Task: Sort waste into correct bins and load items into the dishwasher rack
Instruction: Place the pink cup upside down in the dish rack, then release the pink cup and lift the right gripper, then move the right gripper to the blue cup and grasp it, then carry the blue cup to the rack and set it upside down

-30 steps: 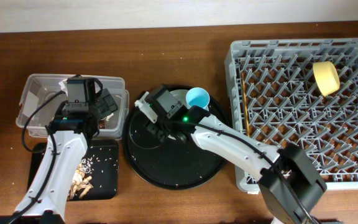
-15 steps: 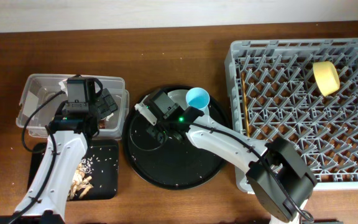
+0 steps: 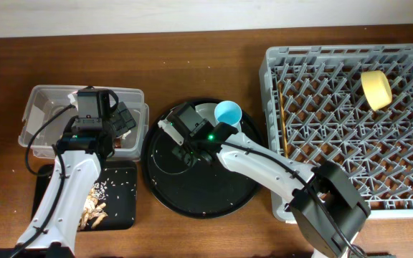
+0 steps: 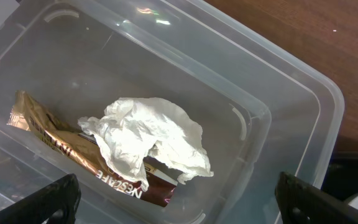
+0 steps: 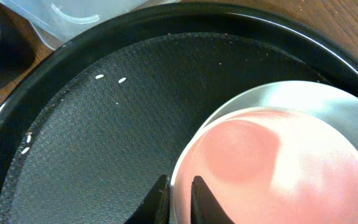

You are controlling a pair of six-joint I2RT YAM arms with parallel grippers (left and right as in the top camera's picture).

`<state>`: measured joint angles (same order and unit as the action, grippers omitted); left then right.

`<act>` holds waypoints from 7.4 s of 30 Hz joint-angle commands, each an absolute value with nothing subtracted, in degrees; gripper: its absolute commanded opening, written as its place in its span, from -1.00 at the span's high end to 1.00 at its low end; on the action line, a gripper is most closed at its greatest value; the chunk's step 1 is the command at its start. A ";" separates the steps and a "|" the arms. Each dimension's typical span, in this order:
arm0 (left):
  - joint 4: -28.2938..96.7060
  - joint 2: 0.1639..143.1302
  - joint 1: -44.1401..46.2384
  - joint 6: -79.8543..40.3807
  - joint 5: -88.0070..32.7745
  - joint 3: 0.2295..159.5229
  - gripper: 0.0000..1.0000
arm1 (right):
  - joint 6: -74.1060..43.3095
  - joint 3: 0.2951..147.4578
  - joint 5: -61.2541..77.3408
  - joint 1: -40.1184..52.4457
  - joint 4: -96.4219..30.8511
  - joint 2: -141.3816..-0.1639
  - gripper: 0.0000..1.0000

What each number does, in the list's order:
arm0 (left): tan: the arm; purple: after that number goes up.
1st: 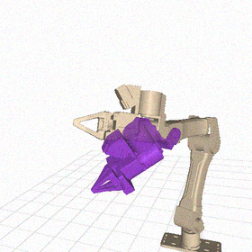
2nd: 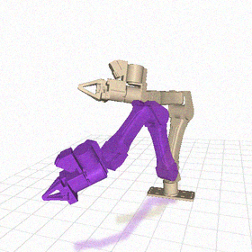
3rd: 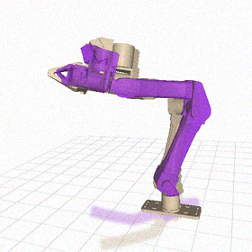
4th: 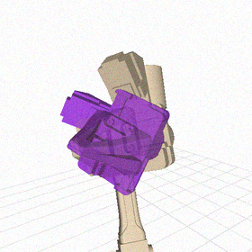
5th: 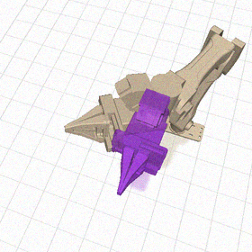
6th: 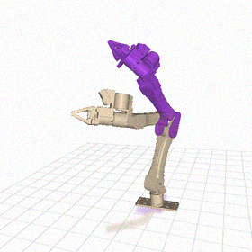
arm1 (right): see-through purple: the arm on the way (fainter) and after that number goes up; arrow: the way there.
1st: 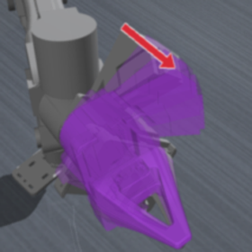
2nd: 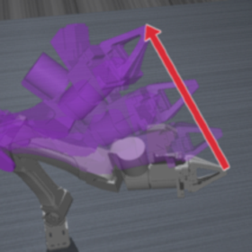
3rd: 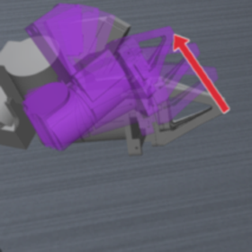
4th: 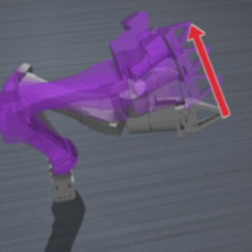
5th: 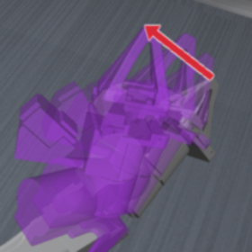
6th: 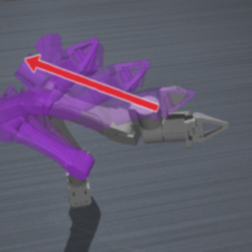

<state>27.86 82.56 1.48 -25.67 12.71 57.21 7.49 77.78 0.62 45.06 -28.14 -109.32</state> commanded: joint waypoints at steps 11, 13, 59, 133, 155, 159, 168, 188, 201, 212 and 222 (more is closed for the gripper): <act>27.90 82.39 1.21 -24.73 13.32 57.39 -0.99 | 5.52 78.87 1.63 45.30 -30.30 -92.55 0.92; 27.90 82.39 1.21 -24.73 13.32 57.39 -0.99 | 5.52 78.87 2.79 45.19 -34.48 -84.66 0.91; 27.90 82.39 1.21 -24.73 13.32 57.39 -0.99 | 11.57 72.66 64.01 -30.81 -53.19 -112.97 0.78; 27.92 82.39 1.21 -24.73 13.32 57.39 -0.99 | 2.52 84.53 8.78 9.06 -65.78 -106.67 0.83; 27.90 82.39 1.21 -24.73 13.32 57.39 -0.99 | 2.55 101.36 6.70 29.65 -57.34 -117.54 0.15; 27.92 82.39 1.21 -24.73 13.32 57.39 -0.99 | 2.52 101.34 2.31 29.67 -57.01 -118.45 0.25; 27.90 82.39 1.21 -24.73 13.32 57.39 -0.99 | 2.52 95.13 2.52 29.67 -50.85 -118.45 0.43; 27.90 82.39 1.21 -24.73 13.32 57.39 -0.99 | 2.55 104.38 22.33 25.04 -55.48 -105.60 0.92; 27.90 82.39 1.28 -24.73 13.32 57.39 -0.99 | 28.29 102.13 71.37 -28.18 -77.76 -100.68 0.92; 27.90 82.39 1.32 -24.73 13.32 57.39 -0.99 | 30.04 97.27 84.53 -37.15 -74.54 -118.67 0.92; 27.90 82.39 1.32 -24.73 13.32 57.39 -0.99 | 29.78 87.26 86.30 -37.04 -57.95 -123.15 0.92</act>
